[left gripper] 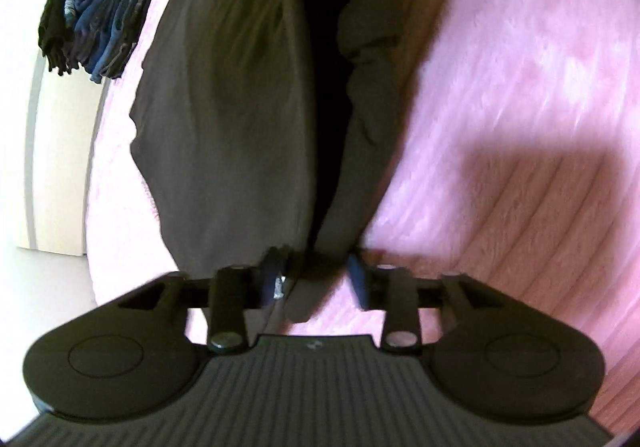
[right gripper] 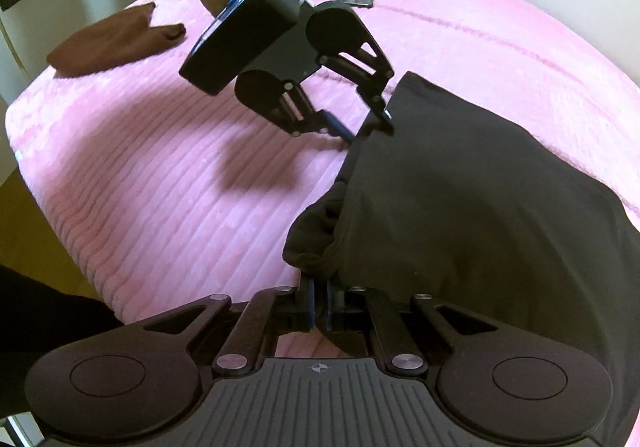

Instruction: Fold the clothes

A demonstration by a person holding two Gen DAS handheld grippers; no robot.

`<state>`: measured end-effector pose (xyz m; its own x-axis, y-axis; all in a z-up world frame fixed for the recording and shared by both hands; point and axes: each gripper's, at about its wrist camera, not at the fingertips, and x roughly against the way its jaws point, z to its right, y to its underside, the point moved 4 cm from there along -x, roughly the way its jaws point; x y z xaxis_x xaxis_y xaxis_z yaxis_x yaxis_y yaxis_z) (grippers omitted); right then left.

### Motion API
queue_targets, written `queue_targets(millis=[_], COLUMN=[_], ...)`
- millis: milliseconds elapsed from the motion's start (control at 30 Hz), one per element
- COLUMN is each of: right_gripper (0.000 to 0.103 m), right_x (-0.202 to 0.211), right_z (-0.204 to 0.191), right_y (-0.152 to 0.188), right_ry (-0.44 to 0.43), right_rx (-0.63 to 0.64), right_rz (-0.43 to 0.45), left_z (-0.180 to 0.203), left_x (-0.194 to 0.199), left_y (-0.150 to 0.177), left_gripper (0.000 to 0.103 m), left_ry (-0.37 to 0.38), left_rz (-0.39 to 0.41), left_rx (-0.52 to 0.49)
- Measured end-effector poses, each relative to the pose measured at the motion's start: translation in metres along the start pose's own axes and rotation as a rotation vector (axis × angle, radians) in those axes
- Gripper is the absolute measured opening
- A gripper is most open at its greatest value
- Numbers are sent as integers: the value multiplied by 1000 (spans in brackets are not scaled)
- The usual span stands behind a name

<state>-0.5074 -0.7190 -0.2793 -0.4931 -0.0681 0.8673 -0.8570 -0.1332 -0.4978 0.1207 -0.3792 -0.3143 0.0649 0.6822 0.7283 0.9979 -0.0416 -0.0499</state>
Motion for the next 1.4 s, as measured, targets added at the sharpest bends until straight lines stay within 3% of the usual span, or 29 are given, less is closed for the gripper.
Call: queue_targets(millis=[133,233,267,500,800,900,1000,1100,1267,1400], right_gripper=[3,3,3,3,3,2,2,2,2,2], right_x=[4,5,5,8,19,31,58,91,141,145], right_z=[-1,-2,-3,-24,-52,-28,12,57,142,204], right_y=[-3,-2,-3,-7,-9,-12,-9,5,63,136], right_ry=[-12,-16,-19,-85,-223,-218,-194,-165,-41,65], right_rx=[-8,-13,-16,-24,-79,-193,-331,-481,-795,-1022], right_rz=[2,-9,-12,-21,16,74,166,266,408,443], left_z=[-6,-10,-13,-35,-25,-61,-122,-188,-278,-318], left_x=[-4,-4,-2,40,88,93,94,86,38,-34], left_y=[-3,-4,-3,-5,-17,-22,-34,-55,-113,-164], left_gripper=[43,9,6,4,4,4,4,4,5,5], left_ry=[2,29,36,38,146,139,103,81,98,132], left_rz=[0,-17,-26,-23,-81,-106,-103,-82,-41,-14], left_rx=[24,51,71,202,246,301,335,304,226,162])
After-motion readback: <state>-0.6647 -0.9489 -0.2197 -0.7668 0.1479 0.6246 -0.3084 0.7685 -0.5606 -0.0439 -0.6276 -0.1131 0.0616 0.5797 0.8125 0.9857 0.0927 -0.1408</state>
